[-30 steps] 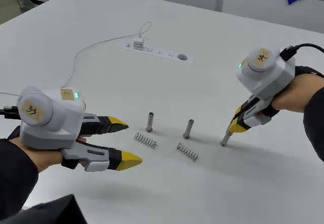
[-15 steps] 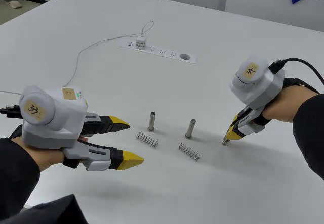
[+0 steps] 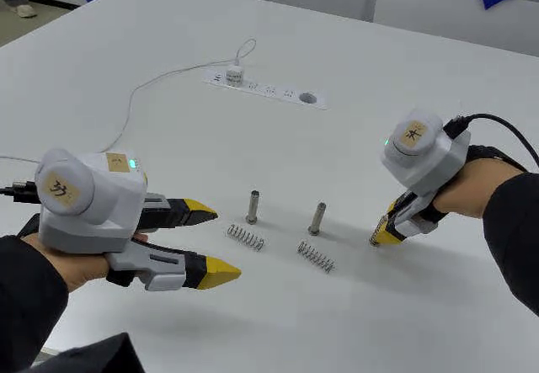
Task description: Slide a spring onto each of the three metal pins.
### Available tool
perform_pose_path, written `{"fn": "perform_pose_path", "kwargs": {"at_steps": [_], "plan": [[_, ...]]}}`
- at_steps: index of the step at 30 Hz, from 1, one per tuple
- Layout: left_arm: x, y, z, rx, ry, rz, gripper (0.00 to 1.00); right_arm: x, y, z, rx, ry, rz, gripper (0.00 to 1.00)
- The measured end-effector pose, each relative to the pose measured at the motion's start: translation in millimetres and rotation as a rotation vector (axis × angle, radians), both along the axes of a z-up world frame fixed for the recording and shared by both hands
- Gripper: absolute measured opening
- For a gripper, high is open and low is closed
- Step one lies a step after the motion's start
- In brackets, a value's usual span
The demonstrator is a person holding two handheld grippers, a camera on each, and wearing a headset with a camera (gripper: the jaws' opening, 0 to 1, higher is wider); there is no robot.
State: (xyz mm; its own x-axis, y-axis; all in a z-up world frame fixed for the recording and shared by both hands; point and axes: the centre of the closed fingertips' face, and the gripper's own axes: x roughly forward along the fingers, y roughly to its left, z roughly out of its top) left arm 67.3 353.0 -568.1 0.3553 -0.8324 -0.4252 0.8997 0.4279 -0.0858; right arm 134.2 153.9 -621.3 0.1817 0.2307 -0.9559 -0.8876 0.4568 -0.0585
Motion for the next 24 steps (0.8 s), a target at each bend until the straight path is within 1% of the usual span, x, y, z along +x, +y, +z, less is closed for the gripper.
{"fn": "perform_pose_path", "kwargs": {"at_steps": [10,12,14,19,22,24], "plan": [[-1.2,-1.8,0.3,0.002,-0.004,-0.009,0.54,-12.1,-11.7,3.1,0.013,-0.014,-0.045,0.16],[-1.4,-1.9,0.3,0.003,-0.005,-0.011,0.54,-12.2,-15.4,3.3,0.015,-0.015,-0.055,0.16],[-1.7,-2.1,0.5,0.003,-0.006,-0.012,0.54,-18.9,-15.9,4.1,0.014,-0.015,-0.059,0.16],[-1.9,-2.7,0.6,0.002,-0.007,-0.015,0.54,-34.6,-12.1,5.0,0.022,-0.008,-0.065,0.16],[-2.3,-2.8,0.2,0.005,-0.008,-0.018,0.54,-40.3,-5.6,6.6,0.052,0.004,-0.076,0.16],[-2.3,-2.6,0.4,0.005,-0.009,-0.017,0.54,-43.9,-1.3,7.4,0.062,0.008,-0.076,0.16]]}}
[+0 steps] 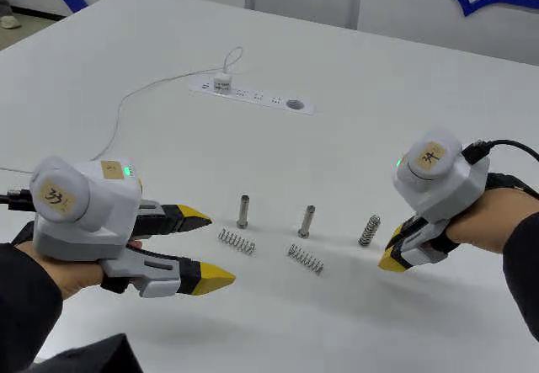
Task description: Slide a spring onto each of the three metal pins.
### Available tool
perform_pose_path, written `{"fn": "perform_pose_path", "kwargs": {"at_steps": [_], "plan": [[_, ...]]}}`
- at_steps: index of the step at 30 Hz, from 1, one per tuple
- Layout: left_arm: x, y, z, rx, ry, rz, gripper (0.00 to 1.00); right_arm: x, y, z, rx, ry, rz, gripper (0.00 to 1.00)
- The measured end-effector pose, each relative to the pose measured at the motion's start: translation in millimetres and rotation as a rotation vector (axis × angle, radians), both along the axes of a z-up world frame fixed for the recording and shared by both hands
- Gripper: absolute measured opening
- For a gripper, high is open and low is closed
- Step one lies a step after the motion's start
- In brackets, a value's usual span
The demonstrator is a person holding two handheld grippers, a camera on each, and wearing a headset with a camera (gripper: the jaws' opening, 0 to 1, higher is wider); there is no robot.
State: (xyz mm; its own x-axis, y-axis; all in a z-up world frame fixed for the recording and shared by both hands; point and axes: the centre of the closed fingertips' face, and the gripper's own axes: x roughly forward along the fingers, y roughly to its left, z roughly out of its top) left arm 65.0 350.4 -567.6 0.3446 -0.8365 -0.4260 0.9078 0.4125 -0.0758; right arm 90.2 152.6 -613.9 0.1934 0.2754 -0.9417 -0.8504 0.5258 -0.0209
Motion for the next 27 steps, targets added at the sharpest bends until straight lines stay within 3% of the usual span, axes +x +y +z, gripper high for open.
{"fn": "perform_pose_path", "kwargs": {"at_steps": [7,13,27], "plan": [[-1.3,-1.1,0.7,0.004,-0.005,-0.004,0.54,-7.7,22.5,6.3,0.040,-0.004,0.034,0.16],[-1.8,-1.1,1.1,0.007,-0.007,-0.004,0.54,-5.4,41.9,5.9,0.057,-0.022,0.065,0.16],[-2.0,0.0,-2.0,0.011,0.001,-0.004,0.53,0.4,78.4,-16.0,0.073,-0.012,0.106,0.16]]}}
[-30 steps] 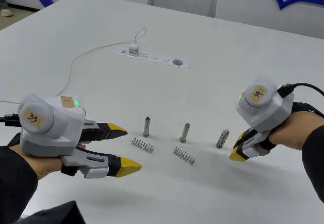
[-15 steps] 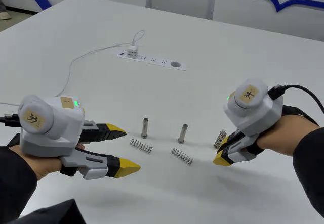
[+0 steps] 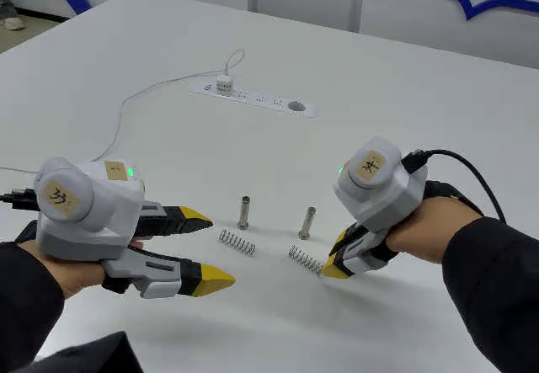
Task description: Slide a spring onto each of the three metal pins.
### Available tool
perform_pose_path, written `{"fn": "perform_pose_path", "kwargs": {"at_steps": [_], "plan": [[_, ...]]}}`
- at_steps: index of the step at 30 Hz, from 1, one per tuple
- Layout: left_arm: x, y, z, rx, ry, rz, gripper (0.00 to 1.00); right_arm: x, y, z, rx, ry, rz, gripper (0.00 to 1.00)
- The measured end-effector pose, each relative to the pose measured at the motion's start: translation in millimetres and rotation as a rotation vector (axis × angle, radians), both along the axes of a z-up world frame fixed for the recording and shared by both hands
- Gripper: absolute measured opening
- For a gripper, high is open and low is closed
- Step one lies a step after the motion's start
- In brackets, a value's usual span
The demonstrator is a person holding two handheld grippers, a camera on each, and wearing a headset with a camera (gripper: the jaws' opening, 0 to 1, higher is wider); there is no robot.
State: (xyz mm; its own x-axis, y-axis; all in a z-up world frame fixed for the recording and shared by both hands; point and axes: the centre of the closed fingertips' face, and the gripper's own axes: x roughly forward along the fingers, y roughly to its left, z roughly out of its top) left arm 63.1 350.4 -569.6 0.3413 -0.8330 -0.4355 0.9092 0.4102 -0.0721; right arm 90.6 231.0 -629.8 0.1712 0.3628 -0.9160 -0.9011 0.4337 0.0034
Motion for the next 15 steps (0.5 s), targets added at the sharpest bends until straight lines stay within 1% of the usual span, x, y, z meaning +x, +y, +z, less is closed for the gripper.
{"fn": "perform_pose_path", "kwargs": {"at_steps": [10,13,15], "plan": [[-0.1,-0.1,-1.1,-0.001,0.006,-0.002,0.53,4.9,4.2,-14.4,-0.015,0.007,-0.027,0.15],[-0.5,-0.3,-1.2,-0.001,0.007,-0.003,0.53,5.4,3.7,-17.0,-0.023,0.010,-0.029,0.13],[-0.7,-0.5,-1.6,0.000,0.008,-0.004,0.53,5.4,4.8,-16.5,-0.018,0.012,-0.031,0.12]]}}
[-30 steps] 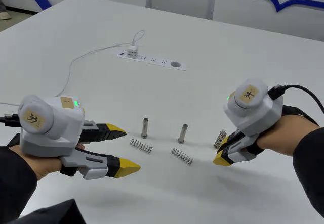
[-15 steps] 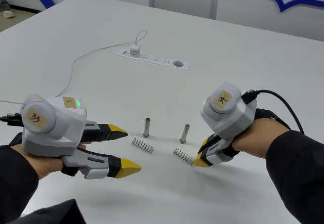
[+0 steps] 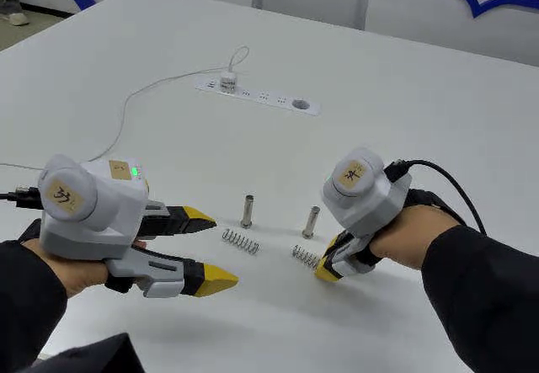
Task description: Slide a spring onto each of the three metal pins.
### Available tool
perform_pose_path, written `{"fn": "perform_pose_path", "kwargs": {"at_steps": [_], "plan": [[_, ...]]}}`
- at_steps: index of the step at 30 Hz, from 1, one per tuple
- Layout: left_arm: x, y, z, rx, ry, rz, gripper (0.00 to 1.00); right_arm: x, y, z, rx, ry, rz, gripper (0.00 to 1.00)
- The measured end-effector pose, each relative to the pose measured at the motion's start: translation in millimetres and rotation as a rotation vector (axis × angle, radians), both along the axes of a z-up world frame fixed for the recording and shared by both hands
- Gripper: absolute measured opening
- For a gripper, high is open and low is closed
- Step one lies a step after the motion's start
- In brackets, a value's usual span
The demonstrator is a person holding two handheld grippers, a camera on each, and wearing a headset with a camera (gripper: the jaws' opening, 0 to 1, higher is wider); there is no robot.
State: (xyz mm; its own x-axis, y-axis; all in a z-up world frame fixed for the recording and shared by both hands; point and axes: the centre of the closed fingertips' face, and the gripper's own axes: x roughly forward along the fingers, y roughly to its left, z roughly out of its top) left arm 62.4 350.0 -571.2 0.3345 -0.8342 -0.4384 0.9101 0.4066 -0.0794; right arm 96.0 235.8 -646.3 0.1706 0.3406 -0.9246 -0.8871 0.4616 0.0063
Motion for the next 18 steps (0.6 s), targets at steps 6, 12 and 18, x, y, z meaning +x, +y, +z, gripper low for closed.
{"fn": "perform_pose_path", "kwargs": {"at_steps": [6,12,18], "plan": [[-1.3,-1.7,-1.2,0.005,0.002,-0.008,0.53,-0.2,0.2,0.5,-0.008,-0.002,0.019,0.12],[-3.4,-4.9,-1.5,0.012,0.001,-0.021,0.52,-5.4,4.9,12.2,0.009,0.001,0.046,0.11],[-7.0,-11.7,-2.4,0.026,-0.008,-0.054,0.51,-19.1,19.8,32.2,0.033,0.003,0.133,0.11]]}}
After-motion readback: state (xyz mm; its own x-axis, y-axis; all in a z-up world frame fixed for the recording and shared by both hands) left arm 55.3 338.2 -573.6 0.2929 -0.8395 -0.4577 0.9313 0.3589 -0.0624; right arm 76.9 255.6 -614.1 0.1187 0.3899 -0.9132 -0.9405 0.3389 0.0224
